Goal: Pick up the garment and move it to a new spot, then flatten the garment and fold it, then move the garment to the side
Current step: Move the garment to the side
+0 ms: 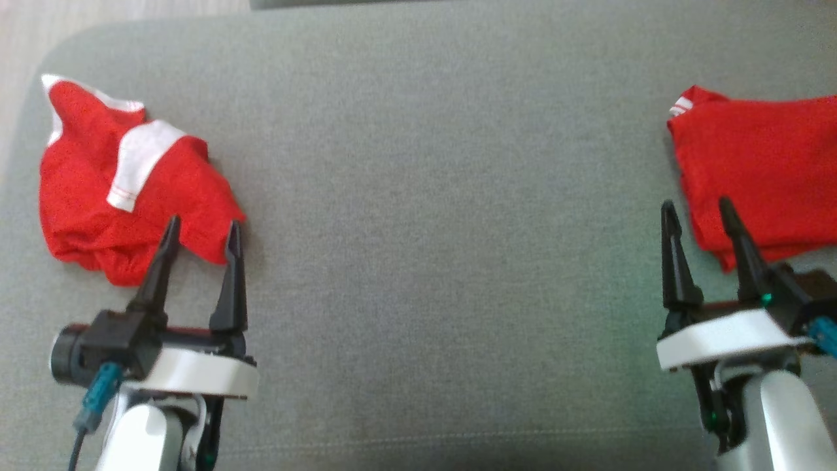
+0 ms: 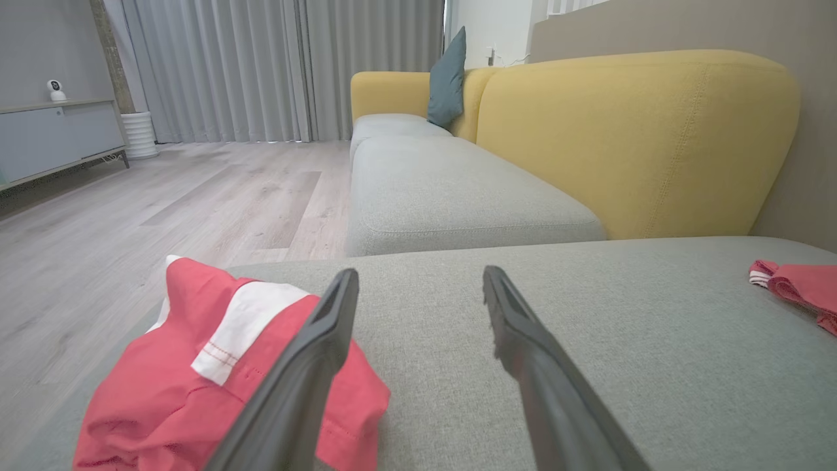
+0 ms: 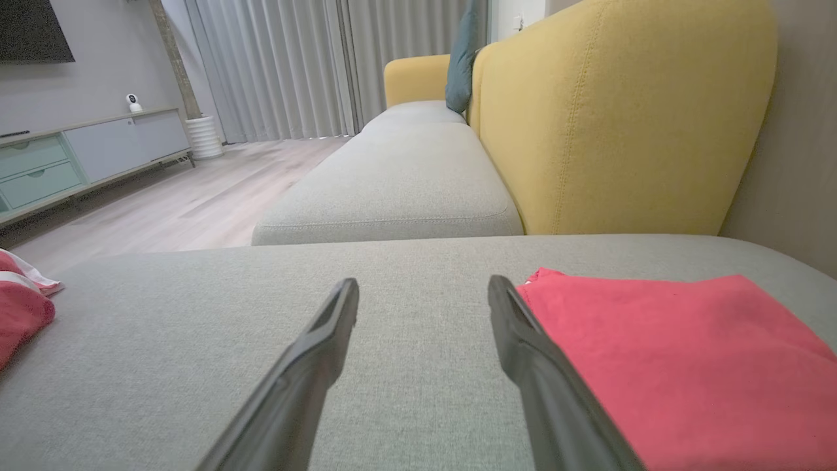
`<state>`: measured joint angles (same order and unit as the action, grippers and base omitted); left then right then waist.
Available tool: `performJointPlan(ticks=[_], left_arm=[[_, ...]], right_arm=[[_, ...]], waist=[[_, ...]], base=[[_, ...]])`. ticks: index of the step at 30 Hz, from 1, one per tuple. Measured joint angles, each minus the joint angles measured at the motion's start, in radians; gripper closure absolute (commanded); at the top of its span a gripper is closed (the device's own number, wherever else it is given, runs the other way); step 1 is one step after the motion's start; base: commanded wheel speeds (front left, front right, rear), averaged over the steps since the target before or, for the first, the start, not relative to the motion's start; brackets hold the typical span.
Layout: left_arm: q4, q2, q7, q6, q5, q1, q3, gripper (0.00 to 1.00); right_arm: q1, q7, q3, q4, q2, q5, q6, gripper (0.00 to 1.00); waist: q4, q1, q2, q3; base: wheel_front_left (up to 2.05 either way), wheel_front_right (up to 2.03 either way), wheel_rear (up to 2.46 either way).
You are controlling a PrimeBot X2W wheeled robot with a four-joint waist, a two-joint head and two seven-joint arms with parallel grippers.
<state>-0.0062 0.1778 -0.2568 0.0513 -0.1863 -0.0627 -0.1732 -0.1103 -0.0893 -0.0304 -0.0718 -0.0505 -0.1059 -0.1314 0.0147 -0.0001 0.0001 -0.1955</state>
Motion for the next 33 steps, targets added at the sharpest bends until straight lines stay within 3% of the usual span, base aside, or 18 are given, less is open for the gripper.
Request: performJointPlan(ticks=[18, 33], left_arm=[[0.029, -0.020, 0.000, 0.003, 0.000, 0.104, -0.002, 0.00], [0.039, -0.018, 0.001, 0.019, -0.002, 0.118, -0.004, 0.00]], right_arm=[[0.167, 0.046, 0.003, 0.059, 0.005, -0.058, 0.000, 0.00], [0.177, 0.047, 0.002, 0.066, 0.005, -0.063, 0.000, 0.00]], waist=[[0.023, 0.0000, 0.0000, 0.156], [0.017, 0.0000, 0.0000, 0.156]], base=[[0.00, 0.00, 0.00], [0.00, 0.00, 0.00]])
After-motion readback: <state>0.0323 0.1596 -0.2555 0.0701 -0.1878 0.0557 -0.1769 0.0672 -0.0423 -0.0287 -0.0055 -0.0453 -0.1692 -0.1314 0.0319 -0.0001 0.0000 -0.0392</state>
